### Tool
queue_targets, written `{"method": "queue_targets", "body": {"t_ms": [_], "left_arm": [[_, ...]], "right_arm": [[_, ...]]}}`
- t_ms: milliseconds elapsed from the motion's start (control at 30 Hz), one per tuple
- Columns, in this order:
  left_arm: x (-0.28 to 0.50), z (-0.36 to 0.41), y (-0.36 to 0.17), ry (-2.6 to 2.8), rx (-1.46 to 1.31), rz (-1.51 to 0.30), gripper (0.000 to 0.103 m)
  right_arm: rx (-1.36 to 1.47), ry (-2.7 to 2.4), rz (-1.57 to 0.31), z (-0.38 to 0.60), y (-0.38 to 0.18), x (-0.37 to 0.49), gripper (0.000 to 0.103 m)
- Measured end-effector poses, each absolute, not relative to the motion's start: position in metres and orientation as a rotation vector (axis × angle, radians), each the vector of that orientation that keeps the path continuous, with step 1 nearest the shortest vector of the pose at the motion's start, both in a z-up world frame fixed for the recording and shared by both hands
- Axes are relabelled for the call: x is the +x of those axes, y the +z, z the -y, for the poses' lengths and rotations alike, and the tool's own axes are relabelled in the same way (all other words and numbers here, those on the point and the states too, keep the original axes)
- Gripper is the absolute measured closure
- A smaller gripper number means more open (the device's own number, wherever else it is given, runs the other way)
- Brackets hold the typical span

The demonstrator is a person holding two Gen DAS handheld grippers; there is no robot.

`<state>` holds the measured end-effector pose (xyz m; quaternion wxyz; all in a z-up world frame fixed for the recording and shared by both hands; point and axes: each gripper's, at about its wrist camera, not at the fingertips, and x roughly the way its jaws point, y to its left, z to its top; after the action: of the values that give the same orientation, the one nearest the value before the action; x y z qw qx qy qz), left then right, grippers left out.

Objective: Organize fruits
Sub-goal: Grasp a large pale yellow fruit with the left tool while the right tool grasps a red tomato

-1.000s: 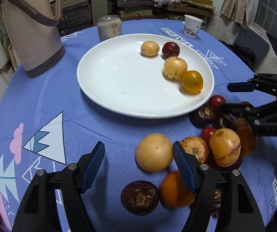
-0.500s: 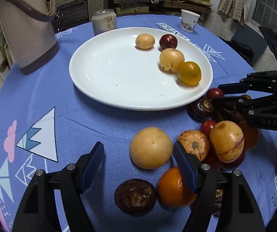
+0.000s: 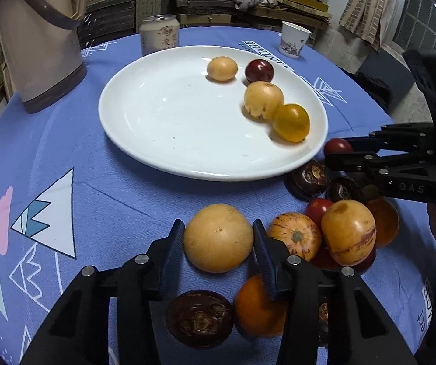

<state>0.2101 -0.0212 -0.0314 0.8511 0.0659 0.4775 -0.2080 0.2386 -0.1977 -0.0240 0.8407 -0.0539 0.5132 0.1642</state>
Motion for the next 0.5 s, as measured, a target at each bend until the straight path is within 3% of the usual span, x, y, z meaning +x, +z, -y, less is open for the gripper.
{"method": "queue_targets", "body": {"t_ms": [500], "left_arm": [[0.207,0.009,-0.004,-0.427,0.057,-0.892,0.057]], "right_arm": [[-0.041,0.353,-0.941,0.213,0.017,0.226,0.073]]}}
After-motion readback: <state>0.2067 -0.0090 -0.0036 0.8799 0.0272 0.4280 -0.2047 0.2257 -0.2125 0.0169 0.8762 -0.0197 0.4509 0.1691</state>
